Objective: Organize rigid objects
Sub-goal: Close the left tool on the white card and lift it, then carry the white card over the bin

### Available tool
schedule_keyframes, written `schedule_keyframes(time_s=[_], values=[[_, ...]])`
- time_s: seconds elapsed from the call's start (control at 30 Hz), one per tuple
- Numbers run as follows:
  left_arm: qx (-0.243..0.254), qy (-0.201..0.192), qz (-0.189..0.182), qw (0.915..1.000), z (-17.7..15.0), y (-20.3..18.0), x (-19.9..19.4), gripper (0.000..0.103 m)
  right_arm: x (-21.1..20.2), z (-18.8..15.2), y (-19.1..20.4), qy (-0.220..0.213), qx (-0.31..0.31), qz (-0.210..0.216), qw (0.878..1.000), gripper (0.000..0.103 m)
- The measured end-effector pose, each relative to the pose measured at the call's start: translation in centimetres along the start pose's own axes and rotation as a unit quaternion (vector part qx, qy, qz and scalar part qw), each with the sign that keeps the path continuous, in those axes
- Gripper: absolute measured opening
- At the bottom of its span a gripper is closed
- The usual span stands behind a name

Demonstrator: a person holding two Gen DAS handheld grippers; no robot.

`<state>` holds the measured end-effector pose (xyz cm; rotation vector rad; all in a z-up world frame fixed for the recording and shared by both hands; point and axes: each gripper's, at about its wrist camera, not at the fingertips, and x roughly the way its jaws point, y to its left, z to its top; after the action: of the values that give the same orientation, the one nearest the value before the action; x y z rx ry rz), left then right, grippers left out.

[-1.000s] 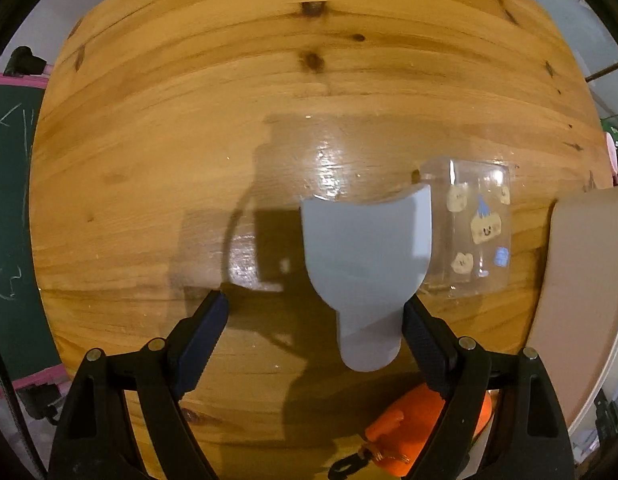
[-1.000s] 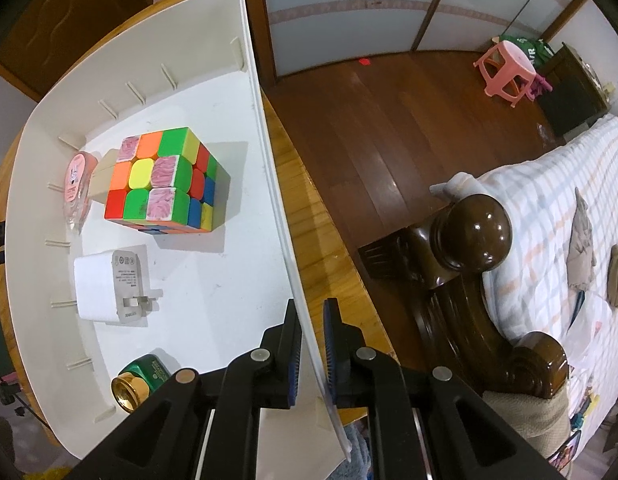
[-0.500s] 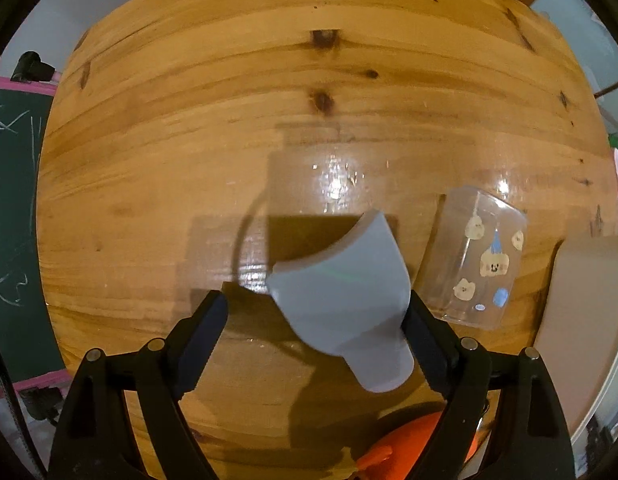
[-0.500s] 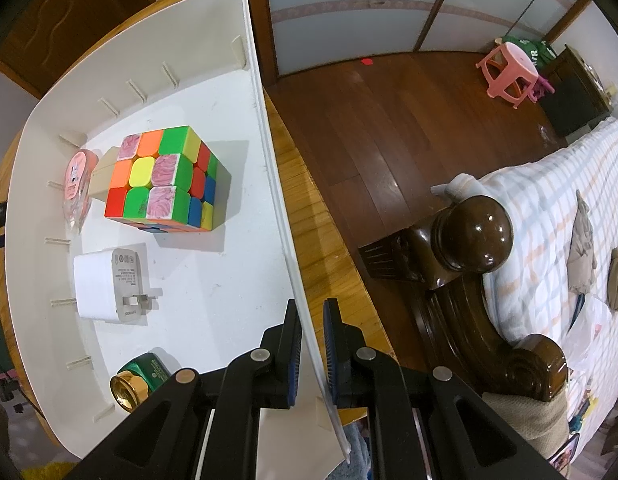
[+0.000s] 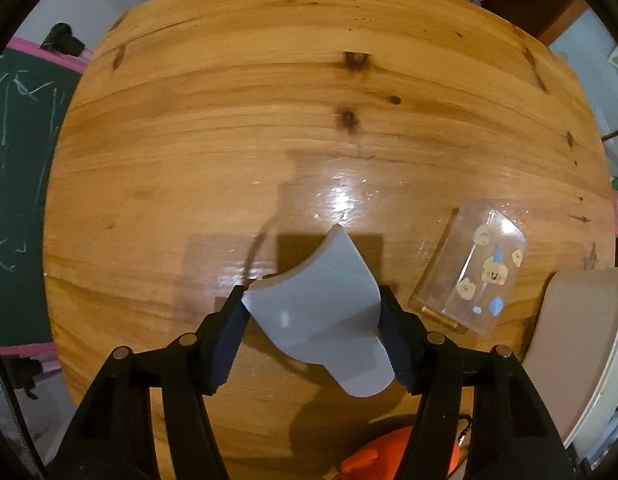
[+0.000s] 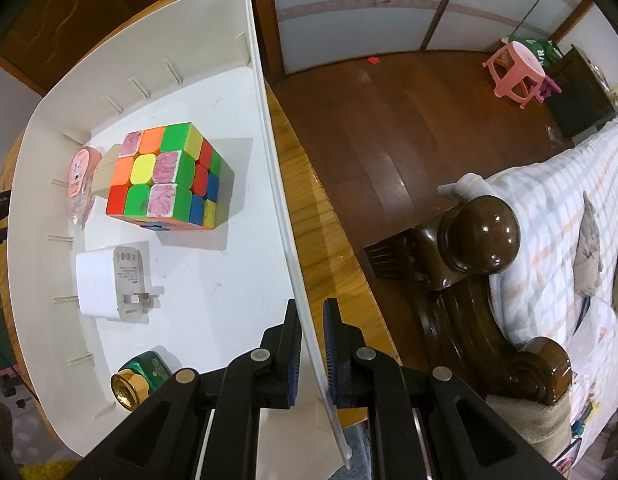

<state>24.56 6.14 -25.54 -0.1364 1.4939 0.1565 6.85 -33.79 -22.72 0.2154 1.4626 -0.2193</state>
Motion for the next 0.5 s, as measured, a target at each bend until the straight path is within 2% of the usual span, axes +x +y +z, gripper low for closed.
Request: schedule_keyframes(time_s=[0.13, 0.23, 0.43, 0.5], values=[[0.008, -0.024, 0.007, 0.9997, -1.8, -0.1, -2.8, 0.067, 0.0, 0.0, 0.1, 0.0, -0.006, 0.001, 1.0, 0.01], [0.024, -0.054, 0.004, 0.9982, -2.9, -0.7, -6.3, 0.067, 0.0, 0.0, -0.1, 0.0, -0.009, 0.005, 1.0, 0.008], [0.072, -0.119, -0.02, 0.9902, -6.3, -4.2, -14.4, 0.067, -0.1, 0.0, -0.2, -0.001, -0.018, 0.017, 1.0, 0.007], [0.087, -0.132, -0.032, 0.9869, -6.0, -4.7, -16.7, 0.067, -0.1, -0.1, -0.2, -0.002, -0.022, 0.022, 1.0, 0.007]])
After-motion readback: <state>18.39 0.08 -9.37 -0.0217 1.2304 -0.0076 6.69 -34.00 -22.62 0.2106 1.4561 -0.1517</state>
